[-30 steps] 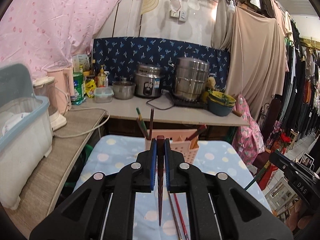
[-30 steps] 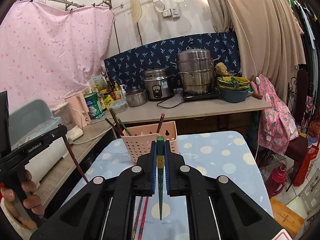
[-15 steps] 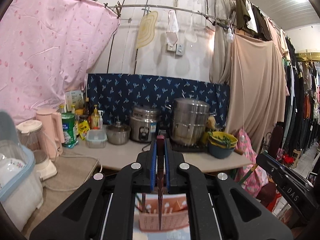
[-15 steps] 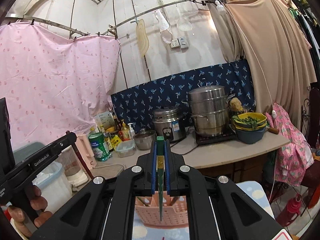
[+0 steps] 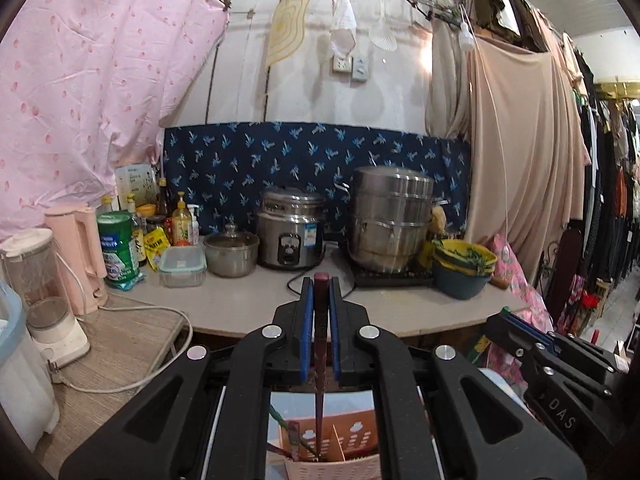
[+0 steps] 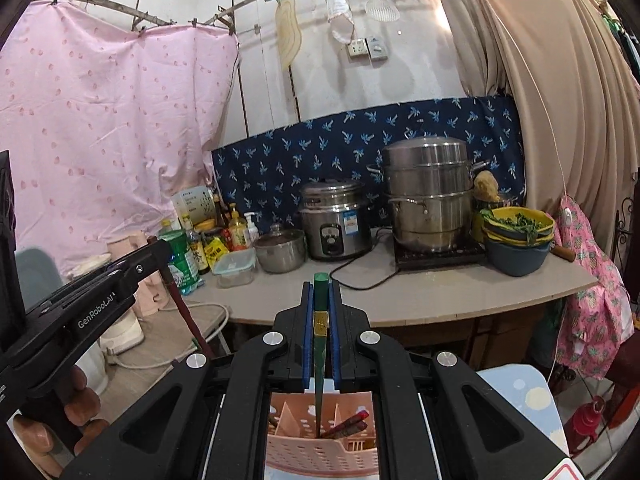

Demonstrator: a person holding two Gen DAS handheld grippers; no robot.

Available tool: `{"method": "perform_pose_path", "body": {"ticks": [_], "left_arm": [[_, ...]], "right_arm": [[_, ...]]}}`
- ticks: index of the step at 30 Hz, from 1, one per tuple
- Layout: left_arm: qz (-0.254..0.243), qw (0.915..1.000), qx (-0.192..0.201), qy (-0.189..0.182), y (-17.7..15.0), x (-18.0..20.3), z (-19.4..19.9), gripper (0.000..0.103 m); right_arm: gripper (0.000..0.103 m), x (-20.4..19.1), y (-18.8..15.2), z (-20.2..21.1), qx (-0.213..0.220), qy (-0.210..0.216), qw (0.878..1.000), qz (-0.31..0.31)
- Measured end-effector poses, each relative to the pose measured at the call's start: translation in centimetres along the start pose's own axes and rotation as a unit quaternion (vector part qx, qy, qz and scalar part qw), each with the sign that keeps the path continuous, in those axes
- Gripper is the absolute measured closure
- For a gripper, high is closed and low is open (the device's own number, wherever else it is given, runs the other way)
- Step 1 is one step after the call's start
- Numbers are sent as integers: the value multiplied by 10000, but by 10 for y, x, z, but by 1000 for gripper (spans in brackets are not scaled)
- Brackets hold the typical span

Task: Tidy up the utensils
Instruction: 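Lower both chopsticks into the pink holder and open both tools, then move both open tools back over the brown and red chopsticks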

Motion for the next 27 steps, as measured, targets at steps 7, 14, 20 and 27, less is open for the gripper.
{"method": "perform_pose_path", "body": {"ticks": [7, 14, 20, 27], "left_arm": [[-116, 9997, -26, 216, -22, 2, 12, 44], [-122, 9995, -41, 293, -26, 5, 51, 41], [-100, 9990, -309, 298, -51, 9, 89, 41], [136, 9952, -879, 399, -102, 2, 123, 41]], "right_arm": [[94, 10, -27, 0, -292, -73, 9995, -51], [92, 15, -30, 38, -217, -21, 9997, -110], [91, 20, -47, 77, -362, 81, 9991, -198], [88, 14, -97, 123, -746, 54, 9972, 15]]}}
Point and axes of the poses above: each gripper's, at about its wrist camera, not at the fingertips, and z roughly against the way its jaws point, x to its right, y to its top, the point moved 2 cm from there along -z, roughly the way its jaws point, and after that the axes turned 3 degrees about -y, right-handed, at the moved point
